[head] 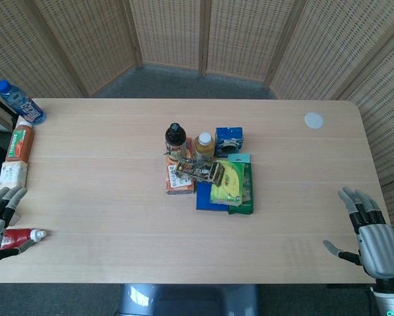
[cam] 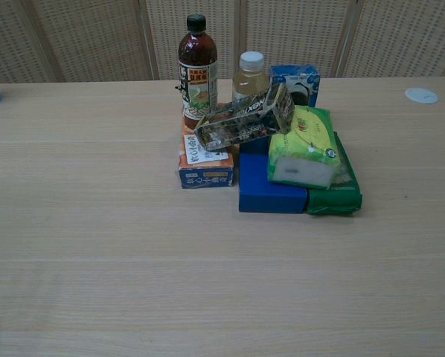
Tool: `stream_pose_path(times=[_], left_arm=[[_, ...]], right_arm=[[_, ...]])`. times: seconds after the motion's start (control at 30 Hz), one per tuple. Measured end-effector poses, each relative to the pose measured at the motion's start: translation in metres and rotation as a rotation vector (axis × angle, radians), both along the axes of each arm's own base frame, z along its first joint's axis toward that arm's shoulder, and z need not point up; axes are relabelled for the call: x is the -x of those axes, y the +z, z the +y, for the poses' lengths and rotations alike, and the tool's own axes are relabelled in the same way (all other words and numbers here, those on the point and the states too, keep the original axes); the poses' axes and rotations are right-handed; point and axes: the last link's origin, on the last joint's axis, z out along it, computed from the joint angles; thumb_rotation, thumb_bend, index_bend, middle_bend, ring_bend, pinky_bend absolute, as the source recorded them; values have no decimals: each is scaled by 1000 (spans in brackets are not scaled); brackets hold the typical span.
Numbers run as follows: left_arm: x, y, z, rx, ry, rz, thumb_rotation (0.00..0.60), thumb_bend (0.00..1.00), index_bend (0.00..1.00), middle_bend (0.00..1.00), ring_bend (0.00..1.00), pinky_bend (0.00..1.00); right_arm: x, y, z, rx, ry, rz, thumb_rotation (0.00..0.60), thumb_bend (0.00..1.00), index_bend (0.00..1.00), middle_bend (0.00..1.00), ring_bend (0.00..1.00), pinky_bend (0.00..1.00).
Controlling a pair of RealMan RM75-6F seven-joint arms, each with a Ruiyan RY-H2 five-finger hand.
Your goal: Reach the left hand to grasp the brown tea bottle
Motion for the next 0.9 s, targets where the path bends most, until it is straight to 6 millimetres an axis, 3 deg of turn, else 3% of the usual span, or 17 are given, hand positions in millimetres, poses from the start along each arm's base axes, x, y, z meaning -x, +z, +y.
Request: stream_pose_path(times=[0.3, 0.53, 0.73, 0.9], left_arm=[[9, -2, 7, 8, 39, -11, 600, 0, 0, 0, 0, 0], [4, -16, 40, 62, 32, -45, 600, 0, 0, 0, 0, 0], [-37, -30, 107, 133, -52, -75, 600, 0, 0, 0, 0, 0], [-101, -45, 170, 169, -185, -149, 600, 0, 0, 0, 0, 0]], right_arm=[[0, -1, 1, -11, 0, -6, 584, 0, 0, 0, 0, 0], [0, -5, -4, -28, -16, -17, 587, 0, 0, 0, 0, 0], [2, -8, -9, -41, -37, -21, 588, 0, 0, 0, 0, 0], [5, -7, -13, -45, -57, -35, 586, 0, 0, 0, 0, 0]])
